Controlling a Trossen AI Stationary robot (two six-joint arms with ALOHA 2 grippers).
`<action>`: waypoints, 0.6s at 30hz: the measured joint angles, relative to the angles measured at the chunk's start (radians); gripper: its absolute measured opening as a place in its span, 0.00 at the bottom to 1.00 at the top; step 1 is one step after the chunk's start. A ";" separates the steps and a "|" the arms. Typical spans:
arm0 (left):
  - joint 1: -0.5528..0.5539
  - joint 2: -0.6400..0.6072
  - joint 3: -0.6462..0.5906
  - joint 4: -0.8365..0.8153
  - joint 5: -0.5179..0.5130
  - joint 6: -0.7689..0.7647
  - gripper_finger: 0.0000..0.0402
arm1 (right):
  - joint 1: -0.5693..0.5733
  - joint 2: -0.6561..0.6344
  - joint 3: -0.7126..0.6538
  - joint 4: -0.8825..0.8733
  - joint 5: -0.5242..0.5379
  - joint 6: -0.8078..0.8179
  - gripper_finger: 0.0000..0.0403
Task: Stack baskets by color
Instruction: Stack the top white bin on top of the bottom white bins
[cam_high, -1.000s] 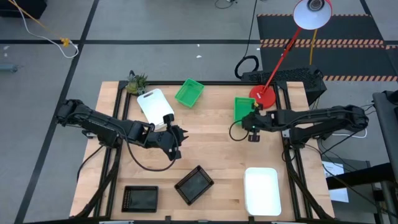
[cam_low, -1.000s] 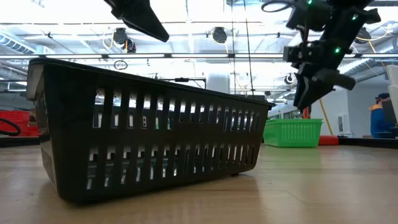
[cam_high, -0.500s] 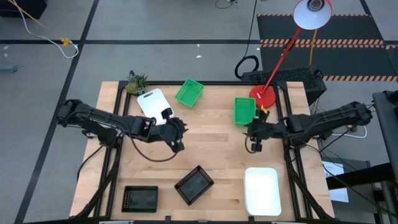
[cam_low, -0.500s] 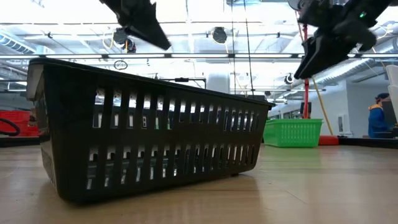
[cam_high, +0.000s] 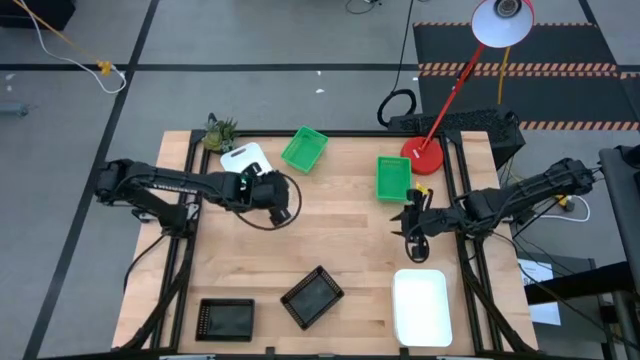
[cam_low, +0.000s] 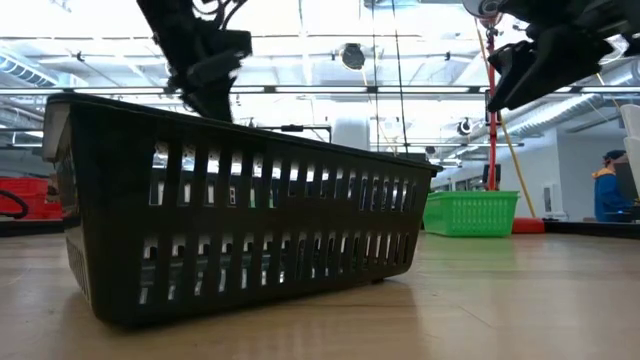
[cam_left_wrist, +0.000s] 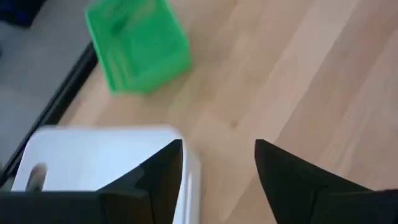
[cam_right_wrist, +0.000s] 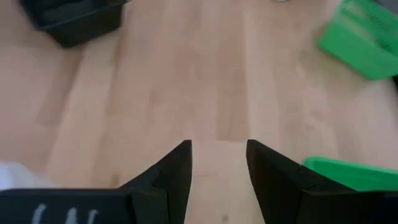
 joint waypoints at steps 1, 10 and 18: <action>0.003 0.000 -0.001 -0.023 0.003 -0.001 0.52 | 0.005 0.000 0.000 -0.001 -0.004 0.003 0.37; 0.036 -0.004 0.000 -0.127 0.056 0.045 0.53 | 0.035 -0.014 0.000 0.000 -0.006 -0.005 0.37; 0.091 -0.004 -0.045 -0.135 0.084 0.066 0.53 | 0.042 -0.052 0.000 -0.002 -0.005 -0.004 0.37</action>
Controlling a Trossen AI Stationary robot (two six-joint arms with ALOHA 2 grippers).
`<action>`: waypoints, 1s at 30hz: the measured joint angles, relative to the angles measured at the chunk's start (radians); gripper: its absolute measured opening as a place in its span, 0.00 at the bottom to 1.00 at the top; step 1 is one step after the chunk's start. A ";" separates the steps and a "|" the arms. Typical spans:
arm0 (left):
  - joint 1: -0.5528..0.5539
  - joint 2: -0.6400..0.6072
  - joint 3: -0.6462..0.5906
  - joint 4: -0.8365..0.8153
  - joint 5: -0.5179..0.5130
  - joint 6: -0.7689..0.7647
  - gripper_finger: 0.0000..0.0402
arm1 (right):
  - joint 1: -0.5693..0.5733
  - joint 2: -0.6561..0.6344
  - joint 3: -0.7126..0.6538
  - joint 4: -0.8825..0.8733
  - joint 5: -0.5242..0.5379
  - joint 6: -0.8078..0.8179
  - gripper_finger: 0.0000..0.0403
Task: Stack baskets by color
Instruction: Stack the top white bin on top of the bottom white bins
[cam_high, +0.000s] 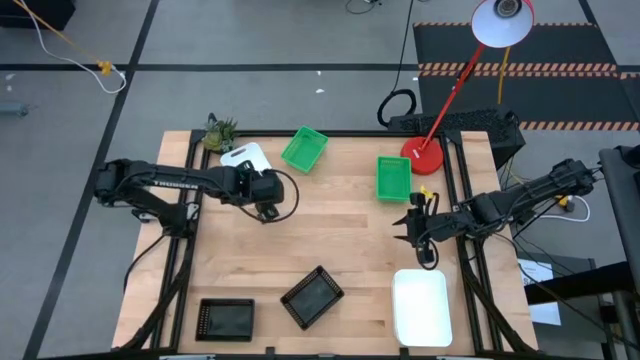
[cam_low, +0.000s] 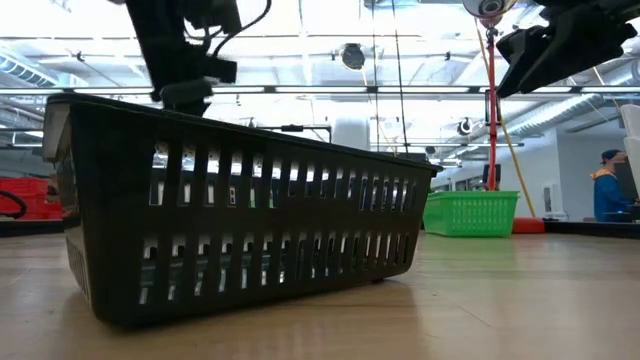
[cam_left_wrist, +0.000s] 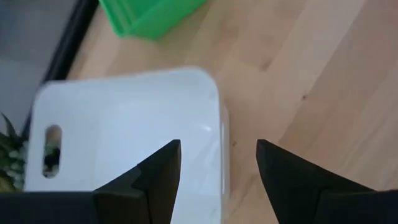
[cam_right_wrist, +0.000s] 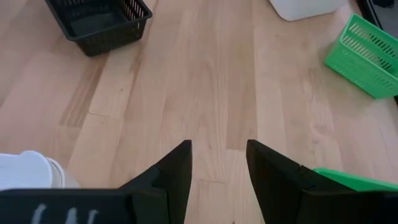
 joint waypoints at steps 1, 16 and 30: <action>0.009 0.000 -0.018 0.002 0.014 0.000 0.53 | 0.000 -0.004 0.000 0.000 0.000 0.000 0.37; 0.045 0.000 -0.181 0.095 0.068 0.025 0.45 | 0.000 -0.020 0.000 -0.001 0.000 0.016 0.37; 0.021 0.000 -0.180 0.090 0.180 0.058 0.02 | 0.000 -0.020 0.000 -0.004 0.000 0.015 0.37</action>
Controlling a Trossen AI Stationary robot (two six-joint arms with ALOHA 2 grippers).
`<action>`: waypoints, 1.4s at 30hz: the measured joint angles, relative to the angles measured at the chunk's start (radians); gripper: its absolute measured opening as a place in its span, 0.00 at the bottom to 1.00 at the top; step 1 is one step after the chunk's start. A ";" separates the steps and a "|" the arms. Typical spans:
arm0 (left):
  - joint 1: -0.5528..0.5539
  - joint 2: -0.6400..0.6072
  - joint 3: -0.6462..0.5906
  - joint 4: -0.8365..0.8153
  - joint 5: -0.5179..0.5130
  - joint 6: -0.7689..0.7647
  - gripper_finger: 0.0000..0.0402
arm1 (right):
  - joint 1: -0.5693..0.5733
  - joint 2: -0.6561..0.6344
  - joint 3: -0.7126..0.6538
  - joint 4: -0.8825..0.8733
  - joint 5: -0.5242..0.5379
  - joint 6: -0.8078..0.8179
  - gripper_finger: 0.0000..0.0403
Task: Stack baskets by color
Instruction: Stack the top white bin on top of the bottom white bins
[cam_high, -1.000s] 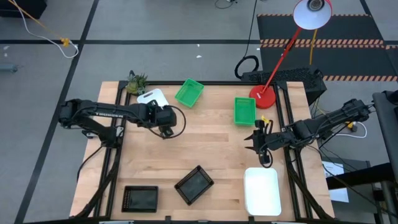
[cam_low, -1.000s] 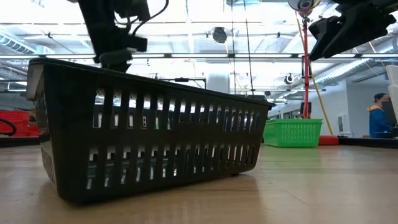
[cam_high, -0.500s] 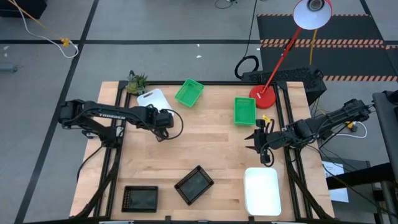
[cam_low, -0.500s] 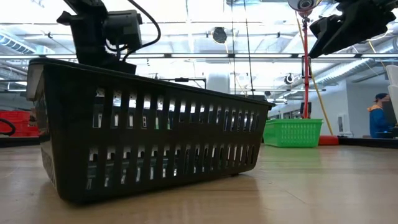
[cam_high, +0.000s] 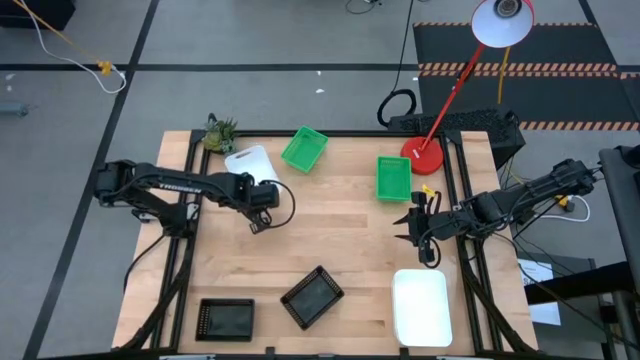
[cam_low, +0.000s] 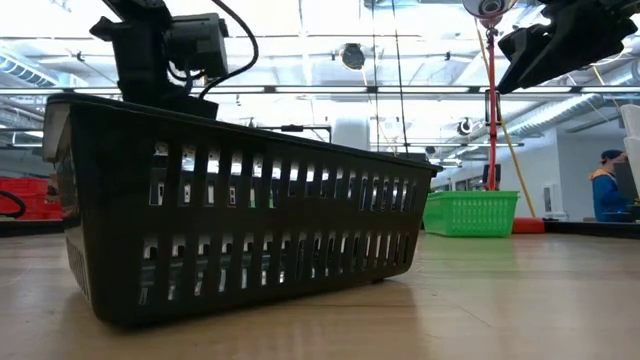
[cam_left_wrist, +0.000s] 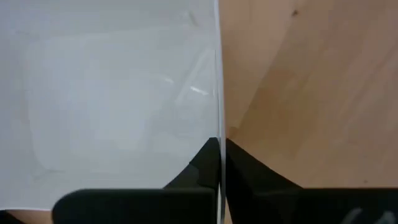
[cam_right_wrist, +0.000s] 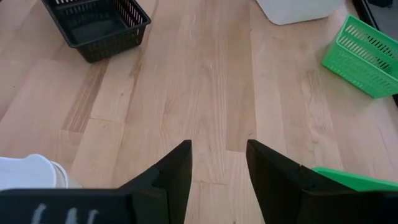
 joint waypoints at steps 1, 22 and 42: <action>-0.009 0.000 0.005 -0.003 0.000 0.000 0.02 | 0.000 0.000 0.000 0.000 0.000 0.000 0.37; -0.320 0.002 0.402 -0.183 -0.093 -0.111 0.01 | 0.000 0.000 0.000 -0.001 0.001 -0.016 0.37; -0.543 0.429 0.825 -0.184 -0.115 -0.199 0.01 | 0.069 0.020 -0.001 0.250 0.030 0.053 0.37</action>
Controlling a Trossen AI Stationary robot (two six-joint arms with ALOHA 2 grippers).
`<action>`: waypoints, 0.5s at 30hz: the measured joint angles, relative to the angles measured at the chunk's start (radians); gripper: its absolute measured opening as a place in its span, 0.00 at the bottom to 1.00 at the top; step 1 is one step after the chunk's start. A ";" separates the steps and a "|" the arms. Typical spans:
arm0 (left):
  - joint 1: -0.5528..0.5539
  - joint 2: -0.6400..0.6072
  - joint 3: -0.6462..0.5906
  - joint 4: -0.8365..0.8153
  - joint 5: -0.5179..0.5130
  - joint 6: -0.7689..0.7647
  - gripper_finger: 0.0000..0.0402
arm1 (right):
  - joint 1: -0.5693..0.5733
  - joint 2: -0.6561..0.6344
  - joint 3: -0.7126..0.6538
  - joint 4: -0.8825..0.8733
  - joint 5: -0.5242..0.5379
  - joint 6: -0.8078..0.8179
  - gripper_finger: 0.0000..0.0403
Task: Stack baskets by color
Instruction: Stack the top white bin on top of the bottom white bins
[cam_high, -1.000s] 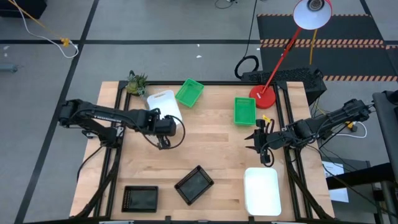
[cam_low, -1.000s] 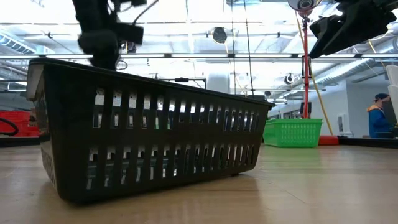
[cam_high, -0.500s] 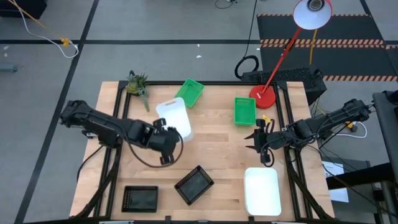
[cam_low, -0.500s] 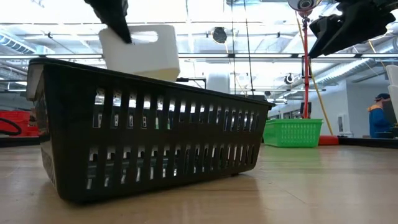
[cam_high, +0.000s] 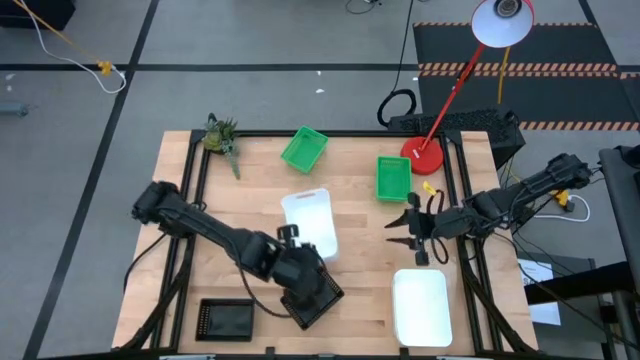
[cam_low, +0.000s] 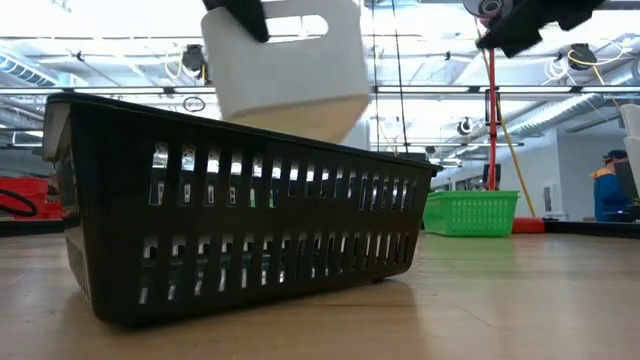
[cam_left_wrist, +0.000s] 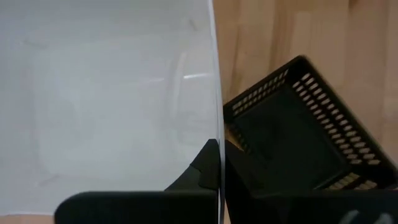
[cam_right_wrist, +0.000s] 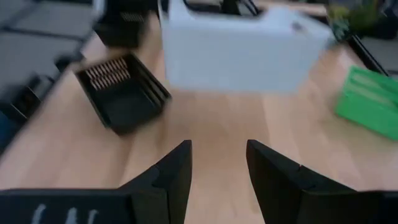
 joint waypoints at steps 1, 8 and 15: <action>-0.002 0.021 0.021 0.002 -0.001 0.004 0.01 | 0.019 0.017 0.000 0.048 0.007 -0.005 0.37; -0.007 0.162 0.139 0.004 -0.030 0.047 0.01 | 0.096 0.160 0.026 0.290 0.194 -0.069 0.37; -0.009 0.226 0.173 0.060 -0.048 0.106 0.01 | 0.051 0.333 0.212 0.184 0.186 -0.127 0.37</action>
